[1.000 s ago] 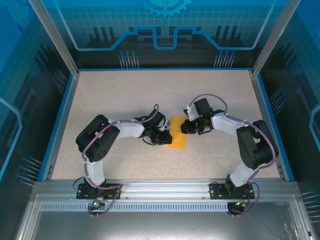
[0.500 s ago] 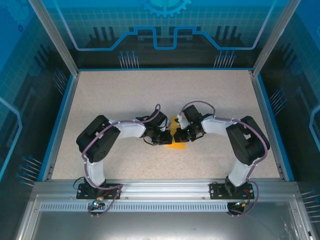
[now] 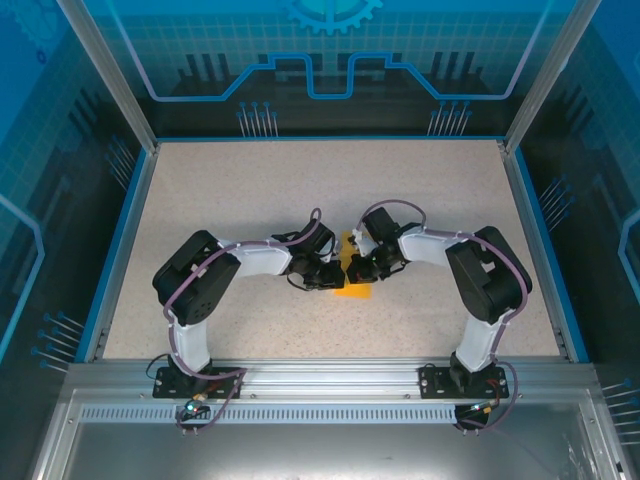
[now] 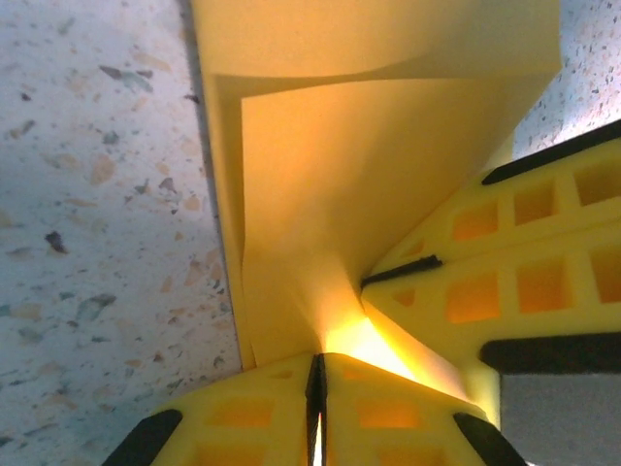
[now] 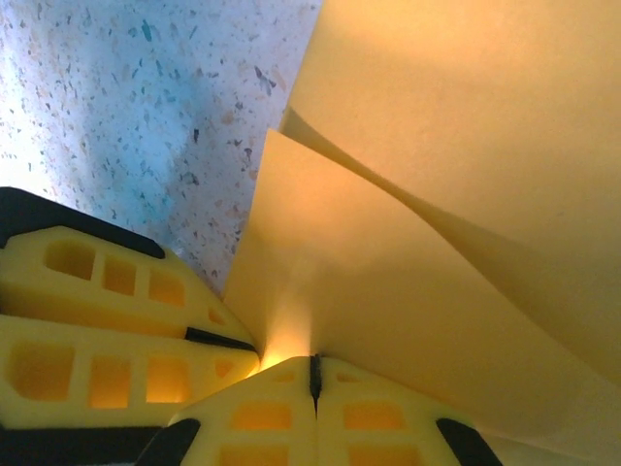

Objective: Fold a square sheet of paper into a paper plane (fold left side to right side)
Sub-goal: Fold the triangle a second time at the center of the table.

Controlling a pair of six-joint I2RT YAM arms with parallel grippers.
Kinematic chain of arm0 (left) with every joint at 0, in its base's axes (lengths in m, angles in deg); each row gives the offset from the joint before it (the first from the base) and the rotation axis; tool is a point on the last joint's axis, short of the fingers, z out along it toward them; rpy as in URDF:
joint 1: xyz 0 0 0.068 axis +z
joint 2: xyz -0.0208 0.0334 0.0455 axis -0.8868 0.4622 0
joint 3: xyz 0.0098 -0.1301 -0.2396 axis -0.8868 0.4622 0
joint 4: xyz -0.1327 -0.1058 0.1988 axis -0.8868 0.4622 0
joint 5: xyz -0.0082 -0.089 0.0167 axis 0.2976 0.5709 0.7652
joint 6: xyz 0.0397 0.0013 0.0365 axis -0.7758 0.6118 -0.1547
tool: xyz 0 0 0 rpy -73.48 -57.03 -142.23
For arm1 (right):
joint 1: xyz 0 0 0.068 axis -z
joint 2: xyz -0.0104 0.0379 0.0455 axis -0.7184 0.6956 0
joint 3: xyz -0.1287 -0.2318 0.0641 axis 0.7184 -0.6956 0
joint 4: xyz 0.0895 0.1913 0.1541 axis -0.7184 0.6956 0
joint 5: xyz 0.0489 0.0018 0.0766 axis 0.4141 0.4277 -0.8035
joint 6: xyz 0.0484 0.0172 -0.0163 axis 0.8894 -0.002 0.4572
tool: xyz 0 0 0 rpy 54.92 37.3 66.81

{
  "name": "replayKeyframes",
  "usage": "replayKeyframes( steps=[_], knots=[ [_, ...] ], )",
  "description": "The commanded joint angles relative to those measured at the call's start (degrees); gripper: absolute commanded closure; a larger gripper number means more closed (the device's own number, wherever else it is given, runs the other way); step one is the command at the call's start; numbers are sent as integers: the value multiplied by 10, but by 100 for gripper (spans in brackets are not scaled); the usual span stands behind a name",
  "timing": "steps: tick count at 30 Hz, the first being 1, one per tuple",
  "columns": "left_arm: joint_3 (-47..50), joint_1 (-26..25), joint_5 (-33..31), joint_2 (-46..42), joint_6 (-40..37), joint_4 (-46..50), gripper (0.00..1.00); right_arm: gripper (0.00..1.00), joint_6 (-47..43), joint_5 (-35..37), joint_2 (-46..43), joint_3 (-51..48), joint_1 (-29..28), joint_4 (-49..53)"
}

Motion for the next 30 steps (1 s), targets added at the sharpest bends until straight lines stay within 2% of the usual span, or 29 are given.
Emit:
replayKeyframes(
  steps=[1, 19, 30],
  knots=[
    [11, -8, -41, 37, -8, 61, 88, 96, -19, 31, 13, 15, 21, 30],
    [18, -3, -34, 47, -4, 45, 89, 96, -64, 33, 18, 32, 111, 67],
    [19, -3, -18, 34, -3, 29, 88, 96, -63, 7, -3, 32, 155, 60]
  ],
)
